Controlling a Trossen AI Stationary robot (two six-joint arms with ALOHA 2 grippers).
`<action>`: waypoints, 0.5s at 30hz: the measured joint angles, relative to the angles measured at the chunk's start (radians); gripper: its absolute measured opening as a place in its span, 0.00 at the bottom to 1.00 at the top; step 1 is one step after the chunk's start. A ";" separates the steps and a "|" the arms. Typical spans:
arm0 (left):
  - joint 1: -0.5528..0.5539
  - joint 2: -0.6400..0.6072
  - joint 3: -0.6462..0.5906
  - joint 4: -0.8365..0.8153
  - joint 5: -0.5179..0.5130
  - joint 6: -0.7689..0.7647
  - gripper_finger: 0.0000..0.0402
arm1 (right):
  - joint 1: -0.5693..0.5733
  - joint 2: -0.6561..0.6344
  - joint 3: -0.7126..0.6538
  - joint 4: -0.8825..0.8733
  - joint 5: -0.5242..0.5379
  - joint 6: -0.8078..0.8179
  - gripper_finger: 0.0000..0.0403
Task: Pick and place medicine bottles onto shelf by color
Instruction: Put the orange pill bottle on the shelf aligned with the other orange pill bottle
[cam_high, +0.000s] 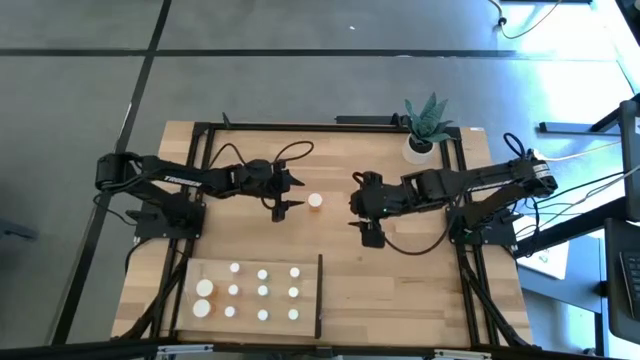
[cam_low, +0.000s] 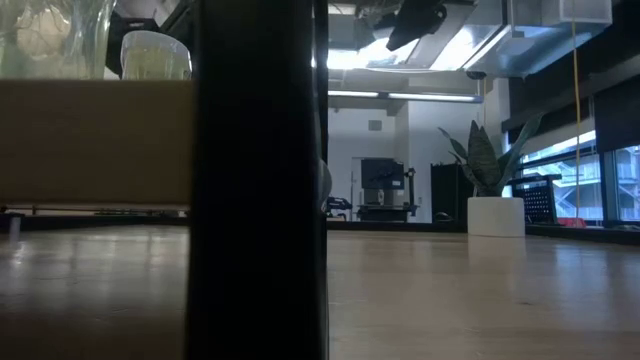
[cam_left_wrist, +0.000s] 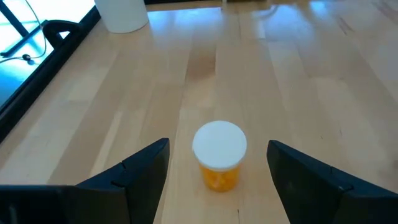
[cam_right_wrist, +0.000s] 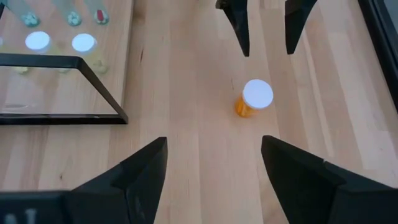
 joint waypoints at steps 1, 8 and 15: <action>0.000 0.000 0.000 0.000 0.000 -0.003 0.66 | 0.000 0.000 0.000 0.000 0.000 -0.001 0.65; 0.000 0.000 0.000 0.001 0.000 -0.040 0.66 | 0.000 0.000 0.000 0.000 0.000 0.000 0.65; -0.003 0.000 0.000 0.027 -0.015 -0.077 0.66 | 0.000 0.000 0.000 0.000 0.000 0.001 0.65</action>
